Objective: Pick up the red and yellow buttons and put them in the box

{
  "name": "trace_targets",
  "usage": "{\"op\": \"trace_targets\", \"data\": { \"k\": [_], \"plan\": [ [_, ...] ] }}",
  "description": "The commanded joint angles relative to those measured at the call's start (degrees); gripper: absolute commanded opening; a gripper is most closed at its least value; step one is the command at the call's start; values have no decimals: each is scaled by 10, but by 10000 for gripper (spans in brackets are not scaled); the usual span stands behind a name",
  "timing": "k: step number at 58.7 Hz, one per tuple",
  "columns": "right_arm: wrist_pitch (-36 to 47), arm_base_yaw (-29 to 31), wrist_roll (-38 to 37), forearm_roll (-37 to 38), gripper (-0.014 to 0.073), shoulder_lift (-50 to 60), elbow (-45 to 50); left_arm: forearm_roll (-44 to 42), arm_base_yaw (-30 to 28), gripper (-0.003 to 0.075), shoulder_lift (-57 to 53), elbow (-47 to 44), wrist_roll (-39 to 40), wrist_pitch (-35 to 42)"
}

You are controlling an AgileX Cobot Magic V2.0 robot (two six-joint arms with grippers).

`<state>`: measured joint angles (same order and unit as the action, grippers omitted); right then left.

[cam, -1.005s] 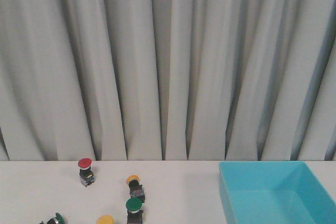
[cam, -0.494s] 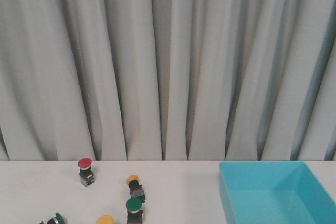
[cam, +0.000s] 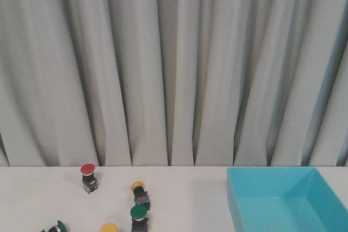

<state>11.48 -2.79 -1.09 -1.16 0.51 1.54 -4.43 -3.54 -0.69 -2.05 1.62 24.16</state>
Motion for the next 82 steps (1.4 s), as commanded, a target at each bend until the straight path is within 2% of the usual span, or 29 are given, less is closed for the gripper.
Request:
{"op": "trace_targets", "data": {
  "k": [1,5,9,16,21,27,33,44,51,56,63,68,76,82],
  "plan": [
    [172,4,4,24,-8,-2,-40,6,3,-6,-5,21,6,122],
    [219,4,27,72,-8,-35,-74,6,3,-6,16,70,6,62],
    [217,4,28,117,-8,-86,-127,5,3,-6,67,140,4,-17],
    [149,4,-12,135,-8,-223,-245,5,3,-6,198,276,0,-57],
    [69,3,-48,133,-8,-311,-334,5,6,-6,282,363,1,-85],
    [22,3,-59,133,-8,-373,-397,6,26,-6,348,459,7,-174],
    [26,3,-60,130,-8,-407,-419,6,41,-6,392,495,7,-202],
    [8,-19,-70,120,-7,-433,-419,6,43,-6,438,497,7,-231],
    [-32,-50,-67,90,12,-459,-419,8,43,0,456,523,6,-333],
    [-79,-58,-67,90,74,-480,-419,7,44,18,479,553,4,-371],
    [-144,-58,-67,90,236,-509,-419,6,44,87,532,617,-19,-434],
    [-147,-58,-66,90,371,-522,-419,7,59,178,576,678,-20,-499],
    [-152,-58,-62,90,551,-525,-419,33,81,394,635,758,-36,-594],
    [-193,-58,-62,90,605,-526,-437,59,85,548,667,784,-67,-640]
  ]
}}
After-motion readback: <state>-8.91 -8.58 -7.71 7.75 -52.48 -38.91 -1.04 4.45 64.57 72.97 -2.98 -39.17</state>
